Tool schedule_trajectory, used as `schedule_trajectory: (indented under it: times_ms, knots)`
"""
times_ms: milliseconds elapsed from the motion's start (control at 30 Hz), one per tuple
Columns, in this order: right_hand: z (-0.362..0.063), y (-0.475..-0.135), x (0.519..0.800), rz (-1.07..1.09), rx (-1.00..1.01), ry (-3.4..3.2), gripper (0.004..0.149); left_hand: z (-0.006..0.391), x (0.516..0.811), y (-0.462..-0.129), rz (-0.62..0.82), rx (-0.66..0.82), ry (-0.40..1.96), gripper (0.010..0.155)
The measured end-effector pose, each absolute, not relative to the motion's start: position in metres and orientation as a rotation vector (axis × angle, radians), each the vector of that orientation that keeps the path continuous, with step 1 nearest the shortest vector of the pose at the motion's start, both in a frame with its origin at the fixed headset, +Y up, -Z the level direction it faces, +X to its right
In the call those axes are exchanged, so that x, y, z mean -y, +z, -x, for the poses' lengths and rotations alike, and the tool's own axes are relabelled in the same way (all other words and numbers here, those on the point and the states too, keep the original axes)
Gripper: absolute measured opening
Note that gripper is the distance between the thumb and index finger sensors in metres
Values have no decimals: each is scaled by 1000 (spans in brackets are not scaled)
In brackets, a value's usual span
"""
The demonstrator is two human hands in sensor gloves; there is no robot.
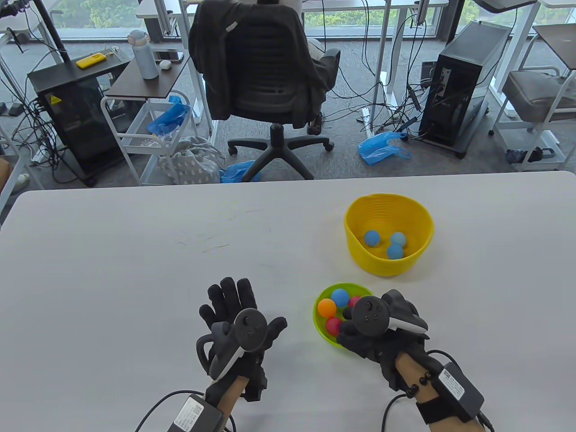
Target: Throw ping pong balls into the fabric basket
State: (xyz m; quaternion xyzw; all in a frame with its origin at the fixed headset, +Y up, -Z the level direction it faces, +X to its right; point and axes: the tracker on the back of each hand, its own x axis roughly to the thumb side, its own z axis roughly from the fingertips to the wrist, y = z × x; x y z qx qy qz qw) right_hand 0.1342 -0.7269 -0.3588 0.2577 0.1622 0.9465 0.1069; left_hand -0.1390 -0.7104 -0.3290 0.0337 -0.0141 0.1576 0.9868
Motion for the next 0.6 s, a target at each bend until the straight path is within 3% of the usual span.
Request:
schedule_trajectory:
  times_ms: [233, 600]
  knots:
    - [-130, -359, 731, -759, -503, 2815, 52, 139, 711, -329, -67, 27, 320, 107]
    - [-141, -357, 713, -743, -271, 2804, 48, 140, 711, -329, -70, 28, 324, 107]
